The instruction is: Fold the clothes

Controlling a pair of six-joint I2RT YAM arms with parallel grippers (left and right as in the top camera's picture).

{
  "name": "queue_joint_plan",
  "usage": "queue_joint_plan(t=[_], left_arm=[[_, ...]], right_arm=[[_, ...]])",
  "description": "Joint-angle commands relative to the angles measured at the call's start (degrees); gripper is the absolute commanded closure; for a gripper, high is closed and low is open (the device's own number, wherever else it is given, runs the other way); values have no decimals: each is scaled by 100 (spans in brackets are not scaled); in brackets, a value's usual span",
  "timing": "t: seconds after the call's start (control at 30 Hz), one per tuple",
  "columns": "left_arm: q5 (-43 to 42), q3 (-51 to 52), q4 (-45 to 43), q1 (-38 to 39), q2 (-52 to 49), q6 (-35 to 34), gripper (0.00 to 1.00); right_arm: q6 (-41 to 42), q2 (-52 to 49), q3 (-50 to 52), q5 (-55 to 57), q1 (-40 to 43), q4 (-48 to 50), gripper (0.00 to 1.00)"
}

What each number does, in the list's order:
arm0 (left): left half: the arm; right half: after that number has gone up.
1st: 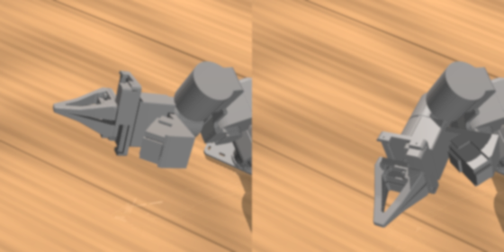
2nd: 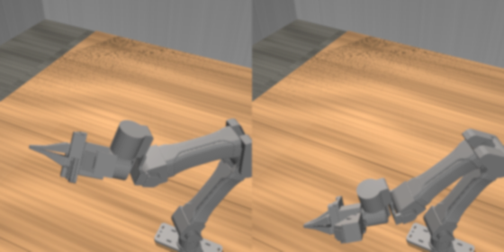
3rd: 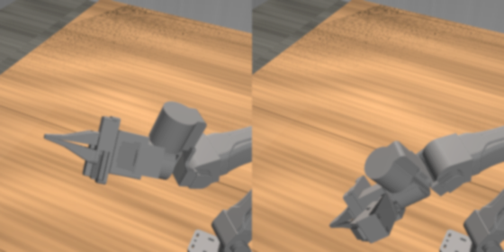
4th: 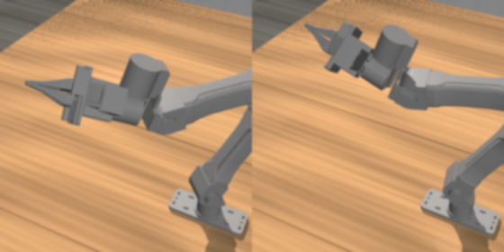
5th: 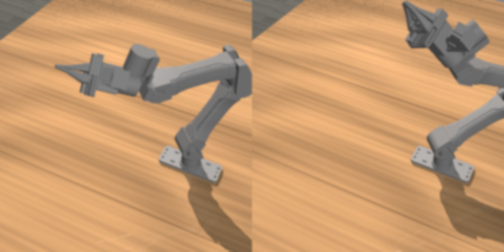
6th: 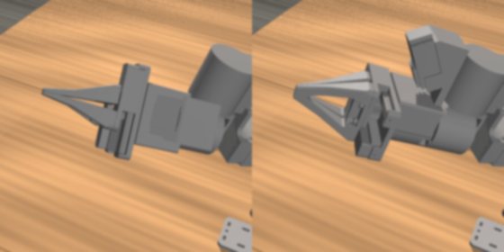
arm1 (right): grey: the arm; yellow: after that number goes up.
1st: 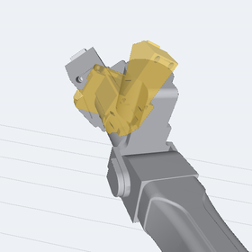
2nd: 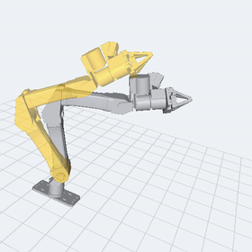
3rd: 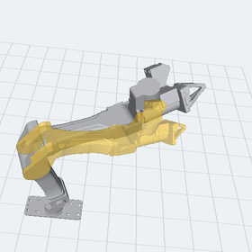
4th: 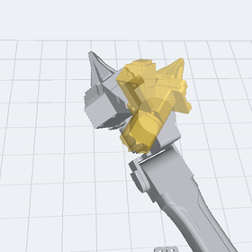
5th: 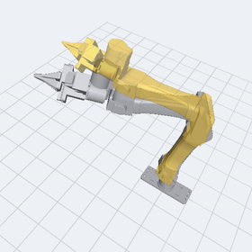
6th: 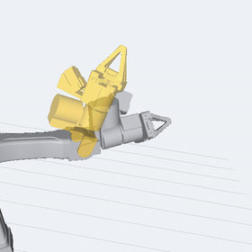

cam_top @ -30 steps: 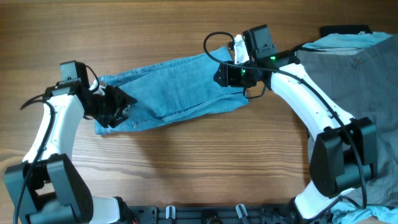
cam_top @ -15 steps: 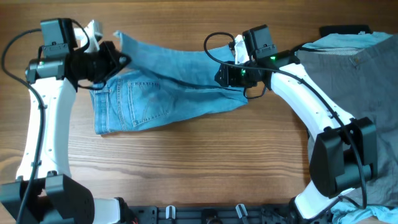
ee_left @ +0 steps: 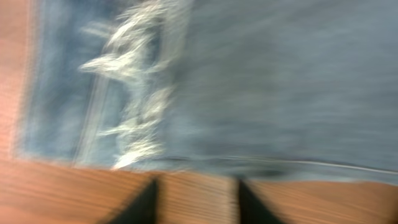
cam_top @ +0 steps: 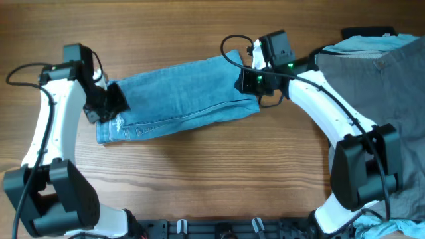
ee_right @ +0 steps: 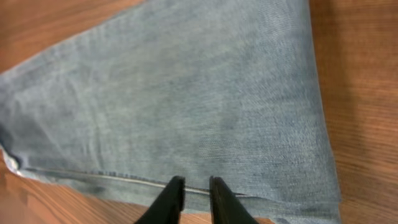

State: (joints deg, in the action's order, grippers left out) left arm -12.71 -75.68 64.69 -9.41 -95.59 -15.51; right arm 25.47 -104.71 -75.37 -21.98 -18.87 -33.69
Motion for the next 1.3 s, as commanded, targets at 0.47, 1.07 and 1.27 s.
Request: queue_joint_plan(t=[0.47,1.07,1.27], left_arm=[[-697,1110,-1628,-63,-1386,37,76],[-1176,251,-1198,-2035,-1421,2260,0],[-1770,251,-1311,-1768,-2245,3792,7]], right_arm=[[-597,81,391,-1147,382,321,94],[2028,-2050,424,-1753,-833,1921,96],[1963,-2050,424,-1753,-833,1954,96]])
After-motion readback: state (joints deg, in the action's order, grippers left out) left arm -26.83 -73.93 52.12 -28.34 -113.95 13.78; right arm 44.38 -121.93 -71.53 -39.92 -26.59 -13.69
